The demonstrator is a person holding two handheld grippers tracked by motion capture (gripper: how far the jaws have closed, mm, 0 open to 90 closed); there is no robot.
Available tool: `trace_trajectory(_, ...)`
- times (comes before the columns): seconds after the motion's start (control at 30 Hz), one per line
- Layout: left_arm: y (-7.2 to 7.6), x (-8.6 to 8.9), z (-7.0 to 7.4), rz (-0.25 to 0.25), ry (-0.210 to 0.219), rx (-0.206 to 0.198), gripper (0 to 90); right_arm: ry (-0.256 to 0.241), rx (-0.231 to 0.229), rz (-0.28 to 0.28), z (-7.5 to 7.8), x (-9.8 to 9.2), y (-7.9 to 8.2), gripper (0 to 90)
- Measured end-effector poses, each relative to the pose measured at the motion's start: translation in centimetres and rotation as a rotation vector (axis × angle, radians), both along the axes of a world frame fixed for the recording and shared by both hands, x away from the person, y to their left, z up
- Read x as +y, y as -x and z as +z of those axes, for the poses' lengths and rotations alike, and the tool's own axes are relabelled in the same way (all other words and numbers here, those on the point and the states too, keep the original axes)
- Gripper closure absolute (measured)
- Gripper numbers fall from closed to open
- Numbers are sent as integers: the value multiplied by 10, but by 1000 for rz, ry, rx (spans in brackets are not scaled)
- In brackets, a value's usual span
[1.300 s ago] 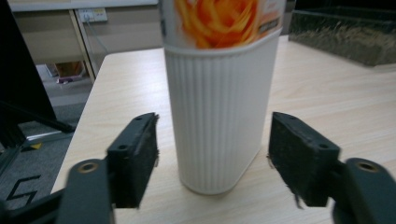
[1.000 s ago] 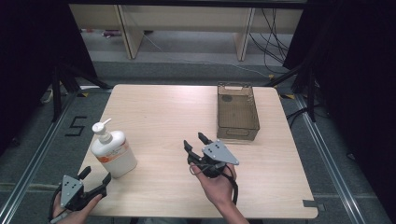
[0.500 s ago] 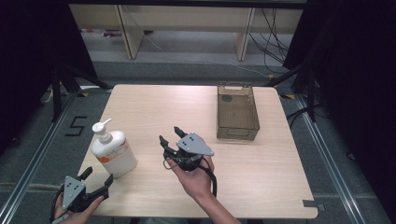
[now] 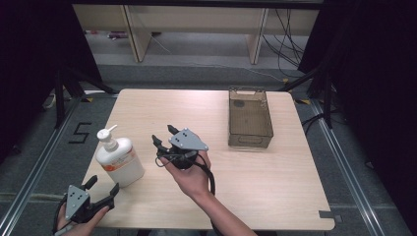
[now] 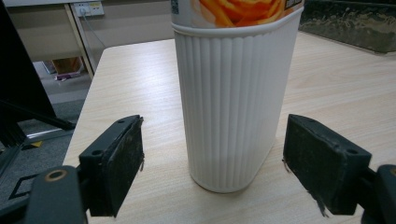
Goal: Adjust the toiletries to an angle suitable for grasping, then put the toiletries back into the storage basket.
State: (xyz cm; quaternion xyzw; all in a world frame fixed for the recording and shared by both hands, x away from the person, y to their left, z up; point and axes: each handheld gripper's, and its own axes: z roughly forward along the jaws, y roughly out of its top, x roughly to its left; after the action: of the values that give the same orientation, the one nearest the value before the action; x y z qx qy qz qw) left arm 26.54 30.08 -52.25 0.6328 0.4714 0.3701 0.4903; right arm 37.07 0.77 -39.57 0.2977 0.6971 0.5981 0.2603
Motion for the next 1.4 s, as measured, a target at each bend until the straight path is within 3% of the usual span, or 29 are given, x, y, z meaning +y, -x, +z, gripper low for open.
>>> trace_trajectory(0.3,0,-2,1,-4,-3,-8,192,-19,15,-15,-6,9,8,445)
trace_trajectory(0.57,0,0,1,16,-7,11,192,-3,24,-15,-8,25,16,438)
trace_trajectory(0.67,-1,-1,1,12,2,1,190,-12,7,4,-8,29,17,437)
trace_trajectory(0.73,-3,-3,1,12,6,3,189,-10,21,-11,-7,31,18,435)
trace_trajectory(0.77,-4,-3,2,2,-11,5,189,-12,6,-9,-7,32,18,433)
trace_trajectory(0.8,-4,-3,2,-4,-11,5,187,-14,21,-13,-6,34,20,430)
trace_trajectory(0.9,-4,-3,2,-11,-11,4,182,-13,-19,-22,-3,38,22,420)
trace_trajectory(0.97,-3,-3,1,-9,8,-4,181,-38,-5,-23,-3,43,25,416)
trace_trajectory(1.03,-1,-2,2,-11,-4,-3,180,-30,-2,-34,-4,47,28,414)
trace_trajectory(1.17,-1,-1,1,-10,19,-6,179,-16,16,-22,-5,55,31,409)
trace_trajectory(1.23,0,-1,2,-7,5,-4,178,-22,8,-20,-5,59,32,407)
trace_trajectory(1.4,1,-1,2,-11,14,-18,176,-38,-2,-1,-4,69,35,408)
